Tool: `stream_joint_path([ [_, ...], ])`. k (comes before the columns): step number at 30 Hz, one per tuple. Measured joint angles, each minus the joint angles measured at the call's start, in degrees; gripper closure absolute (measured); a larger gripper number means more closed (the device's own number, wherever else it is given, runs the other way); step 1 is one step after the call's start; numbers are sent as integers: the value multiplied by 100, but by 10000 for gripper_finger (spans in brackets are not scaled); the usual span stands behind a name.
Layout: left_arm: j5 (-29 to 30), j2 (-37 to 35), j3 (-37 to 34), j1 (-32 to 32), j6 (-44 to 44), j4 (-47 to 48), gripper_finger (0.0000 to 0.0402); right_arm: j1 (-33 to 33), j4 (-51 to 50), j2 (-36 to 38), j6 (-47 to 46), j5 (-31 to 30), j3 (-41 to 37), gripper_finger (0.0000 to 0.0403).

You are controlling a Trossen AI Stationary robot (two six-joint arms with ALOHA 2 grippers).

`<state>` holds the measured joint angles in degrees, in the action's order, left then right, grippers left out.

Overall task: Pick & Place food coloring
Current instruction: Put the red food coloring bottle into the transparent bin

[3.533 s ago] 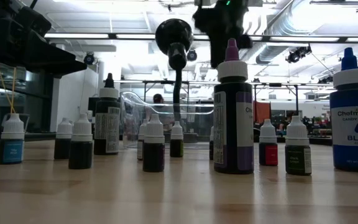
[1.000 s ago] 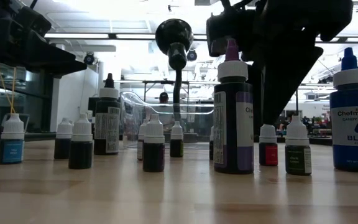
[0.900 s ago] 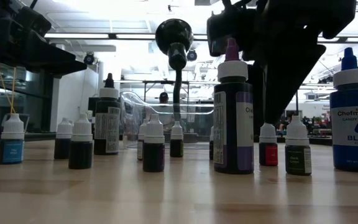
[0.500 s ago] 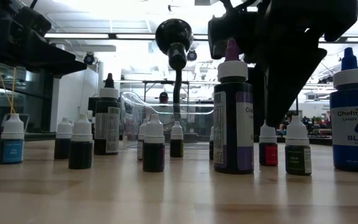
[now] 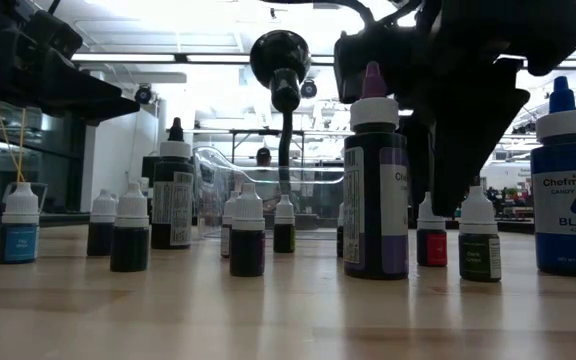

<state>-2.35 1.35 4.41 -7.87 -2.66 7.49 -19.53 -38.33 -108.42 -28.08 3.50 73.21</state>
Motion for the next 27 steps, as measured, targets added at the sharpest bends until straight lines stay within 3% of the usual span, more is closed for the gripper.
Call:
stream_joint_path([
  [7,0,1,0,-1,0,0,124,0,7,0,0,7,0,215],
  [27,0,1,0,-1,0,0,124,0,7,0,0,11,0,320],
])
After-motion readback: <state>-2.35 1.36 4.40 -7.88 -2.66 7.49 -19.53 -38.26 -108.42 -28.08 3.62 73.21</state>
